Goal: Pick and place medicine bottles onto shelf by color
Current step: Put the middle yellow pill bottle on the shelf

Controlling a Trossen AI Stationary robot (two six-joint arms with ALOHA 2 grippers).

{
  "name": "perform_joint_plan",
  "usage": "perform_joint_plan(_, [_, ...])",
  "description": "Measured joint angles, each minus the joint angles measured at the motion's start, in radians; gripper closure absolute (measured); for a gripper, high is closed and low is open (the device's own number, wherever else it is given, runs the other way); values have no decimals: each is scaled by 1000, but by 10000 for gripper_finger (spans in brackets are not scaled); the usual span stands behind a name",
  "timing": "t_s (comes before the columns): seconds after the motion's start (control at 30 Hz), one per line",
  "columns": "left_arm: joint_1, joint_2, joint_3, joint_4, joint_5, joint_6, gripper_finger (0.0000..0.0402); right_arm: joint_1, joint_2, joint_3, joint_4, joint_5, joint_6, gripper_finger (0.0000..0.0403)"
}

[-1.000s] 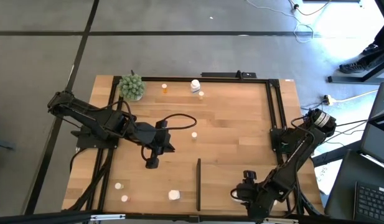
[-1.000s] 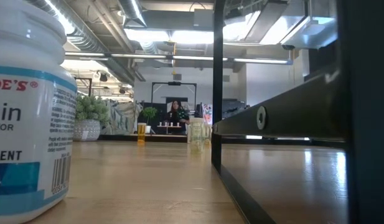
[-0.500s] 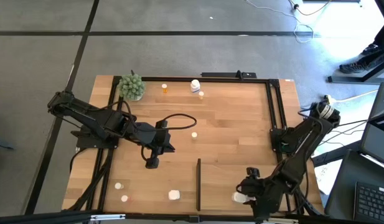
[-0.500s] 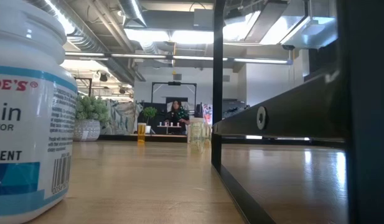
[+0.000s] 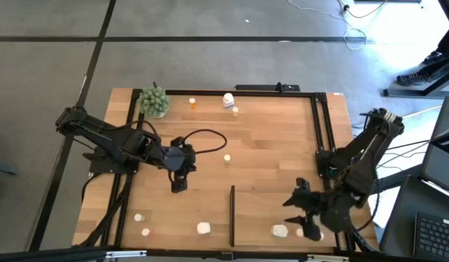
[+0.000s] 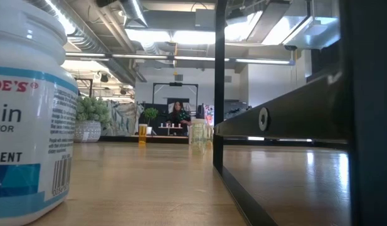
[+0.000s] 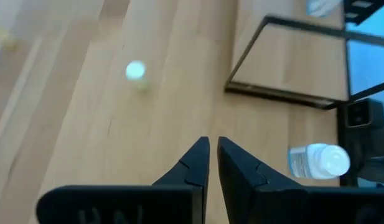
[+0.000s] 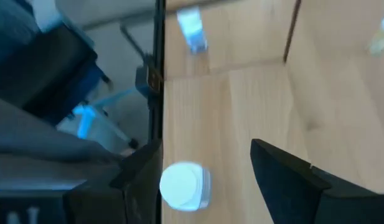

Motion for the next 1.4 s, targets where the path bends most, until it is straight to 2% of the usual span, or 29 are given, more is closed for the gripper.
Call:
perform_joint_plan(0.17, [0, 0, 0, -57, -21, -99, 374, 0, -98, 0, -24, 116, -56, 159])
perform_joint_plan(0.33, [0, 0, 0, -123, -32, -235, 374, -18, -173, 0, -32, 239, -184, 159])
perform_joint_plan(0.57, [4, -3, 0, -307, -25, -466, 374, -111, -241, 1, -31, 264, -364, 159])
perform_joint_plan(0.67, [36, -3, 0, -323, -36, -483, 374, -169, -272, 1, -32, 274, -411, 159])
perform_joint_plan(0.83, [158, 6, 0, -287, -8, -331, 374, -274, -330, 1, -31, 274, -489, 159])
perform_joint_plan(1.13, [398, 10, 0, -10, 156, 141, 374, -450, -398, 1, -81, 160, -544, 160])
perform_joint_plan(1.4, [518, 102, 0, 116, 337, 423, 374, -586, -391, 0, -151, 157, -580, 160])
